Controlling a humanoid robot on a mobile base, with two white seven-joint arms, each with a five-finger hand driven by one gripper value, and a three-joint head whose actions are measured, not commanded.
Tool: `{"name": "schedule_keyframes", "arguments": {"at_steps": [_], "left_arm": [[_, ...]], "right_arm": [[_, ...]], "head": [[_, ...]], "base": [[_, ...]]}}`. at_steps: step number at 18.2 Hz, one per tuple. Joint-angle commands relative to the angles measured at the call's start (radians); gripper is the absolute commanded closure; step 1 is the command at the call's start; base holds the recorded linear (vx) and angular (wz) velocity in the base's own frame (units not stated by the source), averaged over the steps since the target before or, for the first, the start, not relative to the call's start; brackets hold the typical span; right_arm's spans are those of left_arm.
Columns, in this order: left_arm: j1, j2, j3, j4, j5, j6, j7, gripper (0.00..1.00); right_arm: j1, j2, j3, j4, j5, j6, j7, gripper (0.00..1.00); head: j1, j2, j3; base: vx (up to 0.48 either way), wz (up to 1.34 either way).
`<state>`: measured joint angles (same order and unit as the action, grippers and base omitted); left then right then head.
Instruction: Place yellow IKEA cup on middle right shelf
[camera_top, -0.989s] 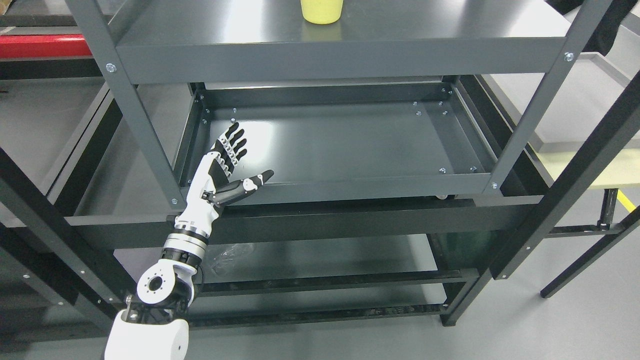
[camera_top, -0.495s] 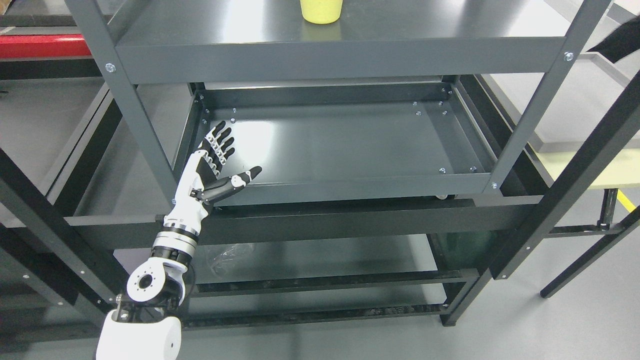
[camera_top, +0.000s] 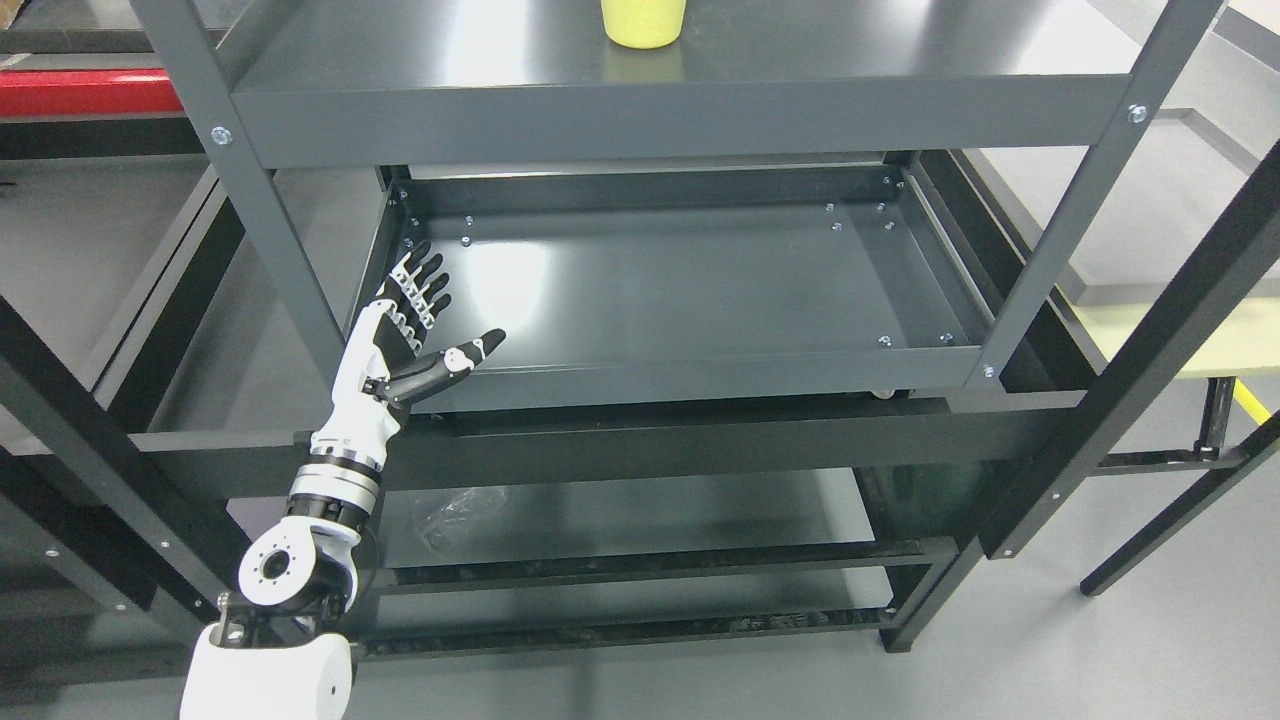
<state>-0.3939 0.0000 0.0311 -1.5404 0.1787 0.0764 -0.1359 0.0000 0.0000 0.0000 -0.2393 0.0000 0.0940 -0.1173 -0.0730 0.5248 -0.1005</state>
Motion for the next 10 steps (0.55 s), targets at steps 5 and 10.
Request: {"name": "schedule_keyframes", "arguments": {"at_steps": [5,10], "left_arm": [[0.003,0.018,0.024,-0.003,0.001,0.000,-0.004,0.01],[0.003,0.018,0.024,-0.001,0.001,0.002,-0.008,0.01]], "right_arm": [[0.014,-0.017,0.017,0.000,-0.025,0.000,0.001,0.01],[0.014,-0.017,0.017,0.000,-0.025,0.000,0.001,0.01]], "head": [[0.0000,0.000,0.000],[0.0000,0.000,0.000]], "base": [[0.000,0.00],[0.000,0.00]]}}
